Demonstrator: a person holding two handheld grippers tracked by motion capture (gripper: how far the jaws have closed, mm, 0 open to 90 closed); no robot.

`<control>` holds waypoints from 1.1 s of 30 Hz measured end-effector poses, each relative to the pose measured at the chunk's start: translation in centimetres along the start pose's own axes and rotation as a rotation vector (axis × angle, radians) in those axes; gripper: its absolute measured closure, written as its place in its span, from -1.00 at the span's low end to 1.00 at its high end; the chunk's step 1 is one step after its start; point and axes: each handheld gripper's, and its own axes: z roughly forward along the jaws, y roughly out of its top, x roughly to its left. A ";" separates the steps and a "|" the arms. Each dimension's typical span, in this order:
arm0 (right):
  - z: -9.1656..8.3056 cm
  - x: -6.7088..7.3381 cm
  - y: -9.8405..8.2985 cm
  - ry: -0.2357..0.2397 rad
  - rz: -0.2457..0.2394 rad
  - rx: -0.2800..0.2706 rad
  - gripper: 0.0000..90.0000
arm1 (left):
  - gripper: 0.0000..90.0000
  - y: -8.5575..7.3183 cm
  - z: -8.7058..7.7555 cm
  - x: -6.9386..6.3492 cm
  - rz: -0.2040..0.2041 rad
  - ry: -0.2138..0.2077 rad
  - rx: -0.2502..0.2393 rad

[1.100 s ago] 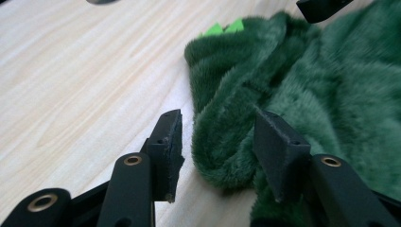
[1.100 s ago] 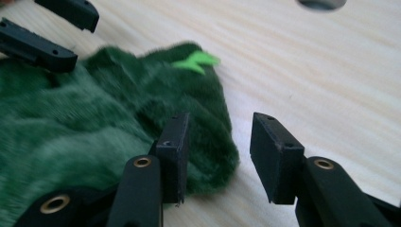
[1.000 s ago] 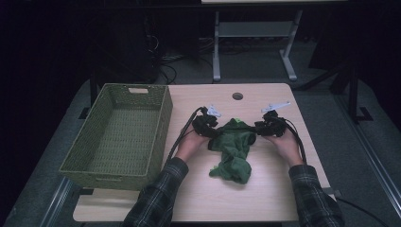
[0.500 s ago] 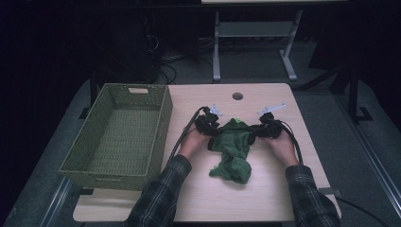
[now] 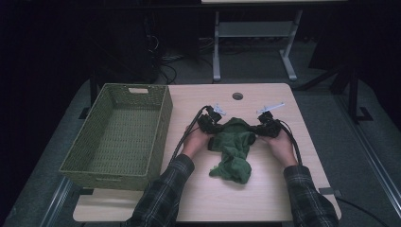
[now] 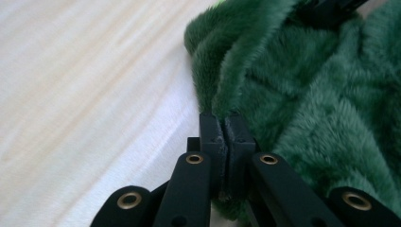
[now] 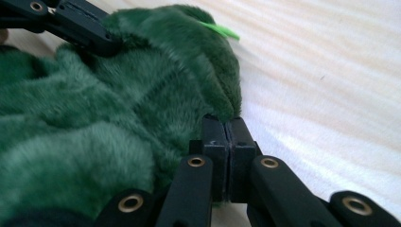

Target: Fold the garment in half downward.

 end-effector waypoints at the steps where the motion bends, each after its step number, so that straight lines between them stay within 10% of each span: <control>1: -0.3 0.1 0.2 -0.003 0.003 -0.009 0.98 | 0.96 0.2 -0.3 0.1 0.001 0.003 -0.007; 16: -5.6 0.2 4.7 -0.043 -0.014 -0.155 0.98 | 0.96 4.5 -5.2 0.0 -0.028 0.012 -0.184; 33: -7.8 2.7 2.3 0.046 -0.090 -0.222 0.97 | 0.95 2.6 -8.1 -2.8 -0.030 -0.076 -0.272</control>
